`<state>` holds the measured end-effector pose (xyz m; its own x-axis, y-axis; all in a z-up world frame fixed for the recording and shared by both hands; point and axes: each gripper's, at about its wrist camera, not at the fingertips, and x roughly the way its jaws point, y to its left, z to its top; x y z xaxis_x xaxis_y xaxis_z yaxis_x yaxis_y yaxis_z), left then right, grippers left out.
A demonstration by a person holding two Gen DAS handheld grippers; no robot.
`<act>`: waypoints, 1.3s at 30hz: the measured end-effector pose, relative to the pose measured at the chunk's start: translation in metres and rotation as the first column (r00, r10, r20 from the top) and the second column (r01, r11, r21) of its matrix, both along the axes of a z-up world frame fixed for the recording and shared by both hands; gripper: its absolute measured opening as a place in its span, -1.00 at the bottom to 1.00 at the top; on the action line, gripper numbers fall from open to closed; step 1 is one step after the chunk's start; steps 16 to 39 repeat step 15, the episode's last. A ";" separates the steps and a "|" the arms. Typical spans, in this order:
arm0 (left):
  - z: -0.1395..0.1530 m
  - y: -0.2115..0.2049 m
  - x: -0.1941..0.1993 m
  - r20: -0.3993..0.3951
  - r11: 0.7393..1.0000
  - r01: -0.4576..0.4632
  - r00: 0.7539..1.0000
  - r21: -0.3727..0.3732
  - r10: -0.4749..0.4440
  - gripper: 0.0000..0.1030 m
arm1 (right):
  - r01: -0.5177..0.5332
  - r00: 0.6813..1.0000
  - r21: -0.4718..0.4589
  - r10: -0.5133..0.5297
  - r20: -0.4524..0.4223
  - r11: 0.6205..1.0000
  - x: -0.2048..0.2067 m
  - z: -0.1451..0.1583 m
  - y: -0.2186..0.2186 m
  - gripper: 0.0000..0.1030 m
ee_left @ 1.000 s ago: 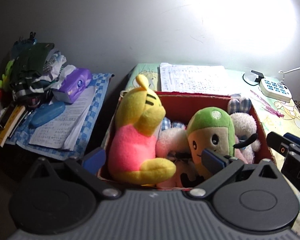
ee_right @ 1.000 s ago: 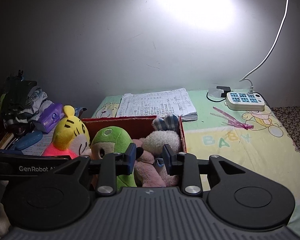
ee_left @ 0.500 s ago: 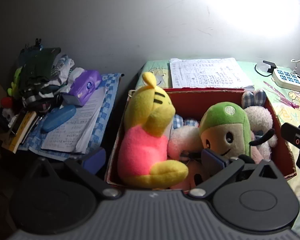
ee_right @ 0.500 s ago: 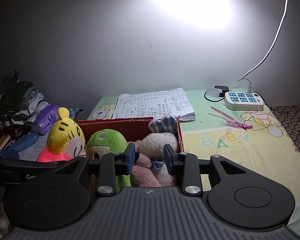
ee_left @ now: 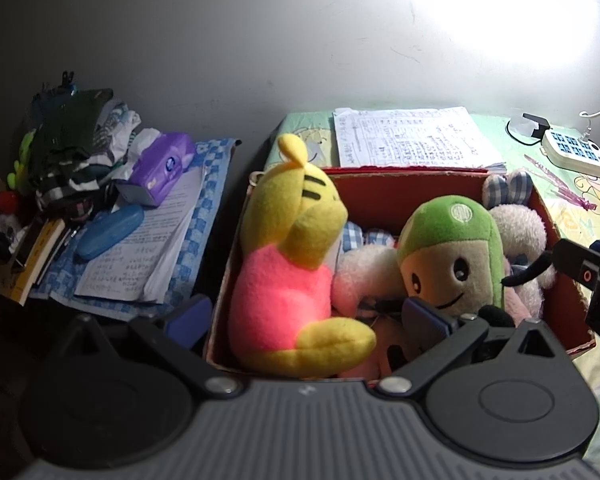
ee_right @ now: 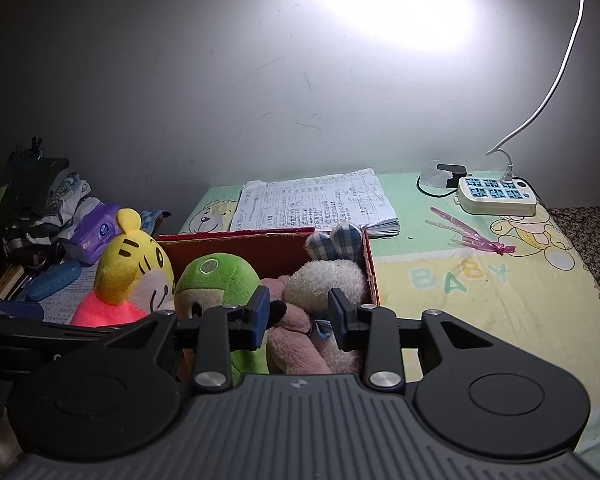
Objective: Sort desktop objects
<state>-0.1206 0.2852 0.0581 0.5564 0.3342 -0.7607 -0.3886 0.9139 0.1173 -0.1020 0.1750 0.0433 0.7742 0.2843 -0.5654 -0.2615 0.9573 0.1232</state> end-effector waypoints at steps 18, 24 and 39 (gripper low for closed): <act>-0.003 0.002 0.005 0.016 1.000 0.012 1.000 -0.025 -0.012 0.96 | -0.002 1.000 0.008 0.002 -0.023 1.000 0.010 -0.006 0.002 -0.33; -0.003 0.002 0.005 0.016 1.000 0.012 1.000 -0.025 -0.012 0.96 | -0.002 1.000 0.008 0.002 -0.023 1.000 0.010 -0.006 0.002 -0.33; -0.003 0.002 0.005 0.016 1.000 0.012 1.000 -0.025 -0.012 0.96 | -0.002 1.000 0.008 0.002 -0.023 1.000 0.010 -0.006 0.002 -0.33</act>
